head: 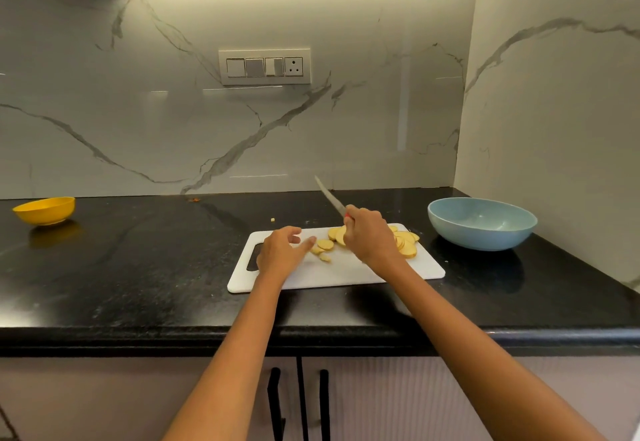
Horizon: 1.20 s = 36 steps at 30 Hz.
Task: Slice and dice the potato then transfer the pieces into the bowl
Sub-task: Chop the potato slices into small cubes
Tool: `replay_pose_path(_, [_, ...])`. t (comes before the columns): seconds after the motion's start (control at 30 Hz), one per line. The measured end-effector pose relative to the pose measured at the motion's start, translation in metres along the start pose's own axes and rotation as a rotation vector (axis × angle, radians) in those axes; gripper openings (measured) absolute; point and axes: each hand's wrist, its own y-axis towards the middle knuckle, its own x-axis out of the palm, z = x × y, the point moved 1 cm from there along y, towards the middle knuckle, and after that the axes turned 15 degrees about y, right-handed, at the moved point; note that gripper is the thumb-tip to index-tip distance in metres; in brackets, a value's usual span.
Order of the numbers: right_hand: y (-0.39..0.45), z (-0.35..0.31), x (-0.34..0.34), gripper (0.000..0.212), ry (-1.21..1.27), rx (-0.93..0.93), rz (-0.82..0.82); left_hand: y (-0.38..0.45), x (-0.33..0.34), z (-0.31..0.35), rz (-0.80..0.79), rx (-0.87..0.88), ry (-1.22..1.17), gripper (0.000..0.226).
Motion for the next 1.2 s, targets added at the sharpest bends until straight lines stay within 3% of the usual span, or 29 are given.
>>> replay_pose_path(0.07, [0.005,0.011,0.005,0.020,0.002,0.006,0.040,-0.002,0.002,0.004,-0.106,0.058,0.042,0.072])
replay_pose_path(0.13, [0.007,0.016,0.006,0.021,0.006,0.005,0.053,-0.003,0.003,0.005,-0.148,0.090,0.090,0.077])
replay_pose_path(0.43, [0.003,0.023,0.006,0.019,-0.004,-0.038,0.046,-0.006,0.000,0.004,-0.090,0.226,-0.023,0.027])
replay_pose_path(0.63, [0.003,0.023,0.005,0.020,0.003,-0.054,0.058,-0.007,-0.002,0.003,0.022,0.195,-0.069,0.038])
replay_pose_path(0.77, [0.000,0.023,0.004,0.022,0.017,-0.065,0.070,-0.007,-0.002,0.003,0.067,0.169,-0.033,0.026])
replay_pose_path(0.9, [-0.003,0.023,0.003,0.024,0.016,-0.062,0.064,-0.012,0.001,0.007,0.010,0.156,0.101,0.049])
replay_pose_path(1.03, [-0.002,0.024,0.003,0.022,0.022,-0.071,0.071,-0.011,0.000,0.011,0.021,0.176,0.213,0.038])
replay_pose_path(1.2, [0.003,0.023,0.008,0.022,0.034,-0.075,0.041,-0.012,-0.003,0.011,-0.018,0.189,0.106,0.028])
